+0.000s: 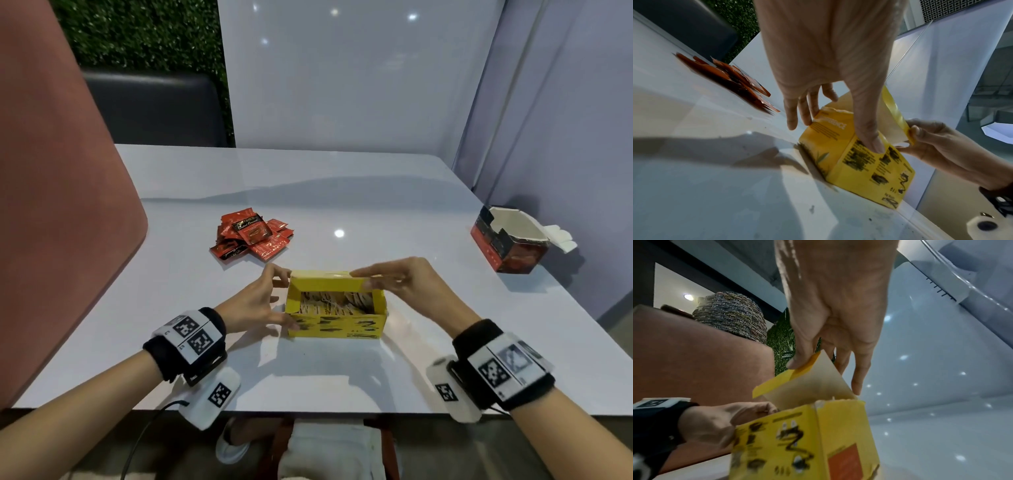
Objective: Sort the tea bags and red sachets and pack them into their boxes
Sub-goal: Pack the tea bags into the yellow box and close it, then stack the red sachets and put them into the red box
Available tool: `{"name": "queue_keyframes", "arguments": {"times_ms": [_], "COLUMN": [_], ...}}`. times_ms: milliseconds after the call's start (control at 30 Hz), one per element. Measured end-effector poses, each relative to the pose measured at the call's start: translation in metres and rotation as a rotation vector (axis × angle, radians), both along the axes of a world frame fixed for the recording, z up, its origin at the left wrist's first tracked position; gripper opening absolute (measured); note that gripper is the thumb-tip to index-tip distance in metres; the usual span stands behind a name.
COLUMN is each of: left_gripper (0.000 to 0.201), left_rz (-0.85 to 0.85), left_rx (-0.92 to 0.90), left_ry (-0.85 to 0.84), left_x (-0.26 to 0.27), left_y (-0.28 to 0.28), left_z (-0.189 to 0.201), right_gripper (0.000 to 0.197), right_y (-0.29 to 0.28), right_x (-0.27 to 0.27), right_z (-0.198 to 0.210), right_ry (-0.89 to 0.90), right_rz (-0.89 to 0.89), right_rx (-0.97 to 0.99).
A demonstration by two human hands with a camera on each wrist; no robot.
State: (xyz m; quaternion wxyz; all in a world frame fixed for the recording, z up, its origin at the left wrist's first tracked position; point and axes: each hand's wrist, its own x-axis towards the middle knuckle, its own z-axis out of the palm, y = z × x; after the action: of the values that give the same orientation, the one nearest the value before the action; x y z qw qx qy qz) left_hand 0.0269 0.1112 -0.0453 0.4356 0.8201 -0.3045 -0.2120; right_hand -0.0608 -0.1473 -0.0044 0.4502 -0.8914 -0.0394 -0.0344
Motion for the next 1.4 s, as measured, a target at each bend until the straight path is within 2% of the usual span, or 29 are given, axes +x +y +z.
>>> {"name": "queue_keyframes", "arguments": {"times_ms": [167,467,533,633,700,800,867,1033,1133,1200,1267,1333,1400], "left_gripper": [0.066,0.062,0.07,0.094,0.093,0.072,0.072,0.062,0.065,0.066,0.066,0.066,0.063], "left_rz": [0.023,0.003,0.009,-0.018,-0.074,-0.109,-0.125,-0.226,-0.274,-0.261,-0.251,-0.237,-0.213], "left_rx": [0.016,0.059,0.058,0.024,0.084,0.164,0.208,0.467,0.68,0.731,0.741,0.739,0.728], "left_ry": [-0.021,-0.038,-0.032,-0.036,-0.098,-0.138,-0.185,-0.572,-0.641,-0.646,-0.654,-0.647,-0.639], "left_x": [-0.001,-0.003,-0.003,-0.004,-0.004,-0.004,-0.008,-0.029,-0.039,-0.04,-0.036,-0.028,-0.015], "left_y": [-0.002,-0.003,-0.003,-0.002,-0.001,0.0,-0.001,-0.01,-0.015,-0.018,-0.02,-0.022,-0.027], "left_z": [0.001,0.003,0.003,0.007,0.007,0.009,0.011,0.01,0.014,0.018,0.02,0.022,0.023], "right_gripper": [0.027,0.029,0.028,0.027,0.028,0.029,0.028,0.029,0.028,0.029,0.031,0.03,0.026], "right_y": [0.006,0.007,0.007,0.006,0.005,0.003,0.004,0.008,0.006,-0.002,-0.027,-0.07,-0.118], "right_x": [-0.012,-0.016,-0.017,-0.018,-0.018,-0.018,-0.019,-0.021,-0.023,-0.023,-0.016,-0.001,0.016], "right_z": [-0.015,-0.02,-0.022,-0.024,-0.024,-0.026,-0.027,-0.029,-0.027,-0.019,-0.007,0.006,0.018], "right_ry": [-0.023,-0.088,-0.103,-0.137,-0.127,-0.098,-0.119,-0.109,-0.096,-0.101,-0.158,-0.173,-0.106], "right_rz": [0.001,0.051,0.073,0.108,0.131,0.149,0.152,0.149,0.166,0.096,-0.117,-0.407,-0.609], "right_rx": [-0.099,-0.268,-0.308,-0.38,-0.443,-0.515,-0.538,-0.648,-0.573,-0.358,-0.2,-0.279,-0.413]}}
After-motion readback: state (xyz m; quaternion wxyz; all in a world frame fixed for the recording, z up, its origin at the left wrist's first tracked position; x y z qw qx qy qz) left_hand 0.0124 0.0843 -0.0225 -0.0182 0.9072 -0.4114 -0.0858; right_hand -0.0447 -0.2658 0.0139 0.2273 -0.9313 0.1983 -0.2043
